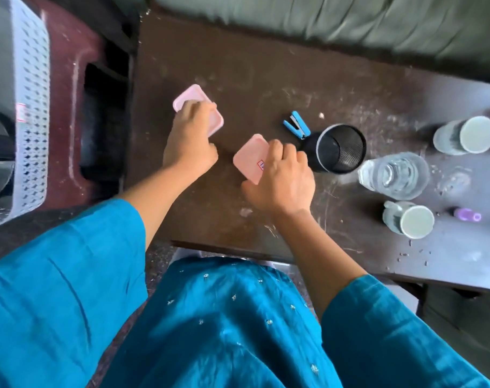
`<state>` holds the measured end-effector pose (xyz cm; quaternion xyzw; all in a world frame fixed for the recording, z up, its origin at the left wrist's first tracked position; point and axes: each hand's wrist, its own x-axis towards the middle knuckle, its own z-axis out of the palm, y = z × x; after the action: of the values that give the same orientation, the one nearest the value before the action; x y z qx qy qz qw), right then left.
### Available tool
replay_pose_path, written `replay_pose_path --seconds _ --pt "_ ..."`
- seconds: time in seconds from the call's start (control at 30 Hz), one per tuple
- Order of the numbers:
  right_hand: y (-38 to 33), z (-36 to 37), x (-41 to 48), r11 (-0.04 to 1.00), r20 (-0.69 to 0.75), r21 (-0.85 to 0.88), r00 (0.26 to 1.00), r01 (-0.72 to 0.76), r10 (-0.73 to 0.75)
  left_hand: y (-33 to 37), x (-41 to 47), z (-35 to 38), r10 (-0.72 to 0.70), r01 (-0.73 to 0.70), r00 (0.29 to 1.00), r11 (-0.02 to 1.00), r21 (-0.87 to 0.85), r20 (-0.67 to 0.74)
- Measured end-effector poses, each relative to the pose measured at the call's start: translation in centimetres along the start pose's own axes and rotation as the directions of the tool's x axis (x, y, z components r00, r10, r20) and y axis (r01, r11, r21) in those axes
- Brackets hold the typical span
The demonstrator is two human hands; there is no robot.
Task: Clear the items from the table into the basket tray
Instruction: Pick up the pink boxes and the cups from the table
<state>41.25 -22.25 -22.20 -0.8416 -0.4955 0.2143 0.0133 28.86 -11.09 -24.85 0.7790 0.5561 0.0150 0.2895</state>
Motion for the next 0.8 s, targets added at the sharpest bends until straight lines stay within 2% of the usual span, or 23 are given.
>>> replay_pose_path --seconds 0.07,0.13,0.2,0.27,0.33,0.43,0.5,0.63,0.8 --pt "-0.6 0.2 1.1 1.000 -0.005 -0.023 1.000 0.011 -0.011 -1.3 1.9 -0.6 0.154 -0.168 0.985 0.957 0.237 0.078" --pt "-0.9 0.4 2.0 0.999 -0.008 -0.048 1.000 0.006 -0.006 -2.4 3.5 -0.7 0.279 -0.336 0.941 0.831 0.444 0.191" --pt "-1.1 0.7 2.7 0.998 -0.022 -0.054 1.000 -0.012 0.011 -3.2 4.7 -0.2 0.327 -0.448 0.894 0.688 0.571 0.307" --pt "-1.6 1.2 3.4 0.998 -0.039 -0.059 0.999 -0.025 0.023 -4.0 5.7 0.1 0.337 -0.496 0.868 0.605 0.623 0.364" --pt "-2.0 1.4 3.9 0.997 -0.037 -0.071 0.999 -0.019 0.016 -4.3 6.3 0.0 0.362 -0.508 0.861 0.630 0.588 0.356" --pt "-3.2 0.9 4.8 0.997 -0.024 -0.074 1.000 0.008 -0.010 -4.5 6.7 -1.4 0.333 -0.442 0.894 0.759 0.478 0.299" --pt "-4.7 -0.2 5.4 0.998 -0.042 -0.058 0.999 0.032 -0.035 -4.7 6.8 -3.4 0.308 -0.395 0.915 0.810 0.434 0.260" --pt "-9.6 -3.6 7.5 0.996 -0.098 -0.017 0.991 0.090 -0.091 -4.2 7.5 -9.9 0.289 -0.348 0.936 0.847 0.403 0.203" --pt "-18.1 -8.6 9.7 0.981 -0.169 0.030 0.968 0.192 -0.184 -4.6 8.8 -21.1 0.141 -0.139 0.990 0.898 0.418 0.027"
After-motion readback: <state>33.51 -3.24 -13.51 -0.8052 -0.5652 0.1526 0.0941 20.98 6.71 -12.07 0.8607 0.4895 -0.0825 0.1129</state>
